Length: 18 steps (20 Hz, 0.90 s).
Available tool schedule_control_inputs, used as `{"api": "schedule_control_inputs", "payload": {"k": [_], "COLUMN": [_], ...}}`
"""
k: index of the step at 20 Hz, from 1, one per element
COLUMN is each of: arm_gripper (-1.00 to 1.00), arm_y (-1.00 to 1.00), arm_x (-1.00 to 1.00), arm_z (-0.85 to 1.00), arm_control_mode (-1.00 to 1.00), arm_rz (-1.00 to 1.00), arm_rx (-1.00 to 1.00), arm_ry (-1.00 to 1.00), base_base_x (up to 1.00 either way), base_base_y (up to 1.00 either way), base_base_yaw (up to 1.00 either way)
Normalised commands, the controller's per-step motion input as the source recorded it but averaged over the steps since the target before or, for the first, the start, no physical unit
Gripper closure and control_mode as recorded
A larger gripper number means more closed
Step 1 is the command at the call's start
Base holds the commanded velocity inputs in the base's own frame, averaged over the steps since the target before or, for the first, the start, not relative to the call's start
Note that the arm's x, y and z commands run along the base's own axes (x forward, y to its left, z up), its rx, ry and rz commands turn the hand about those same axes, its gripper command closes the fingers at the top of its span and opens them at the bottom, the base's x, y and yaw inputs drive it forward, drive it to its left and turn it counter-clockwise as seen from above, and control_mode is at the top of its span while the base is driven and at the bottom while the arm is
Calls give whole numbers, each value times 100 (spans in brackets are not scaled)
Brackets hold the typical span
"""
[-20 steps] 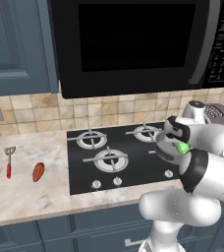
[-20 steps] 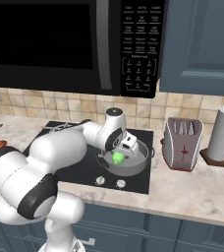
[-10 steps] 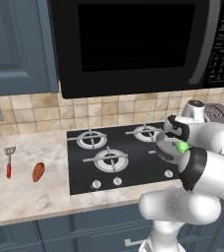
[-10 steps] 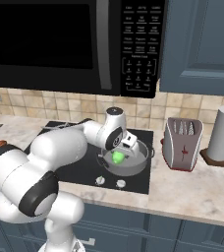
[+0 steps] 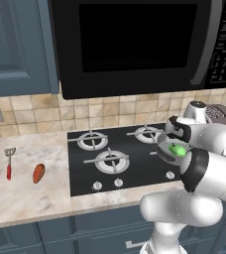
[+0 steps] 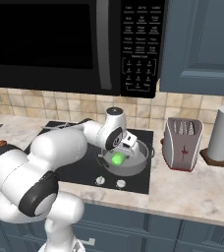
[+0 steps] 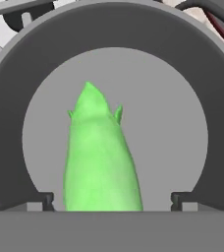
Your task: Put the corn and sweet potato in the pot. Retrieve the spatula and lightly stir the vegetables in the pot.
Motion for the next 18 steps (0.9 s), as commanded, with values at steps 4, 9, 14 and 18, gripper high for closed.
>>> {"api": "schedule_control_inputs", "payload": {"k": [4,9,14,18], "arm_gripper": [-100,-100,-100,-100], "arm_y": [0,3,40,59], "arm_x": [-1,-18,-50,-43], "arm_z": [5,23,47,35], "arm_control_mode": [-100,-100,-100,-100], "arm_rz": [0,0,1,4], "arm_rx": [0,0,0,0], "arm_ry": [0,-2,-6,-6], "base_base_x": [0,0,0,0], "base_base_y": [0,0,0,0], "base_base_yaw": [0,0,0,0]}}
